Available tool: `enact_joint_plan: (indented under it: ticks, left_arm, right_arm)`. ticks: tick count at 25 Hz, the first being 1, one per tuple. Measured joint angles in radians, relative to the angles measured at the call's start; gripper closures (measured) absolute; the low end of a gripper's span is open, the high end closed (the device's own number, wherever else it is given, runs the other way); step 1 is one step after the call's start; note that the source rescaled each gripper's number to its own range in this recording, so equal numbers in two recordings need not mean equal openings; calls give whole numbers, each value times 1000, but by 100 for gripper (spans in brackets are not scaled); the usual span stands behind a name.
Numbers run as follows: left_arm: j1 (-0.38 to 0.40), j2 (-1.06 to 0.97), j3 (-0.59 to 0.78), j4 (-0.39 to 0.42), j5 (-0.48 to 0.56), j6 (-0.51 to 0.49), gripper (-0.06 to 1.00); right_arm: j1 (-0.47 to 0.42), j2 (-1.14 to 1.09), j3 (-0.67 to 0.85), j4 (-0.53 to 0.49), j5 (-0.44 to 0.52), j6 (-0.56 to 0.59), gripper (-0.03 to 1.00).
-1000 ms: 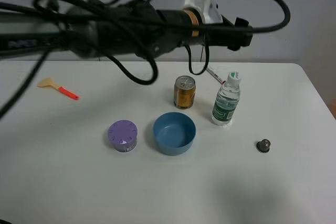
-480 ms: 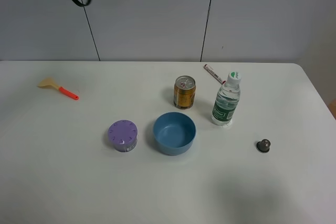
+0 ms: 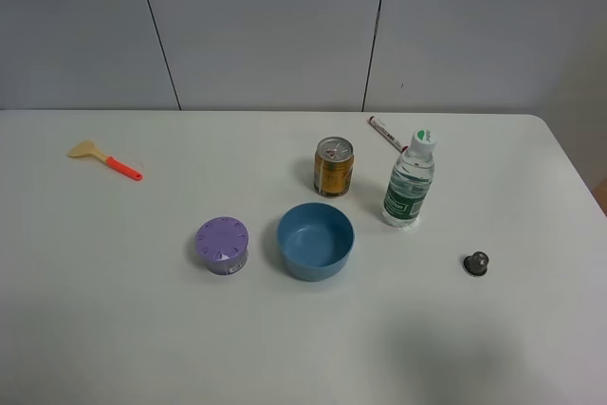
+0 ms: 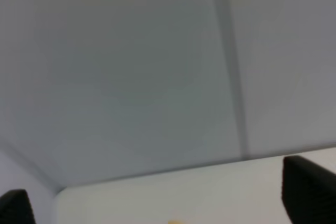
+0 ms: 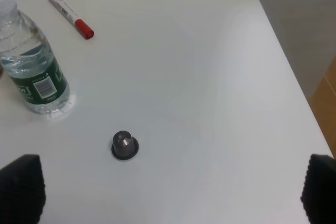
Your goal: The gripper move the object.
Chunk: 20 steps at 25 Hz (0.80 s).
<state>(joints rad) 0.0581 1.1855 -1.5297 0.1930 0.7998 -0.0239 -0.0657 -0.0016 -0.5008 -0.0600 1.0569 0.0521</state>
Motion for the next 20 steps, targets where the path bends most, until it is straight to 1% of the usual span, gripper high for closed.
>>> enact_joint_plan:
  ticks: [3,5,6,9,11,13,16,20]
  left_arm:
    - [91,-62,2,-52,73,1,7]
    - [124,-119,34,-96,101,3,7]
    - [129,-149,60,-114,105,5,7]
    - [130,-276,188,-180,97,31,7]
    - [130,-379,301,-222,78,46,7]
    - [130,-481,409,-249,57,50,7]
    - [130,-652,566,-256,43,57,7]
    - [130,-870,753,-256,51,73,7]
  right_arm:
    - [0,0,0,0,0,0,-3]
    - [0,0,0,0,0,0,-3]
    - [0,0,0,0,0,0,-3]
    - [0,0,0,0,0,0,-3]
    - [0,0,0,0,0,0,-3]
    - [0,0,0,0,0,0,-3]
    - [0,0,0,0,0,0,-3]
    - [0,0,0,0,0,0,-3]
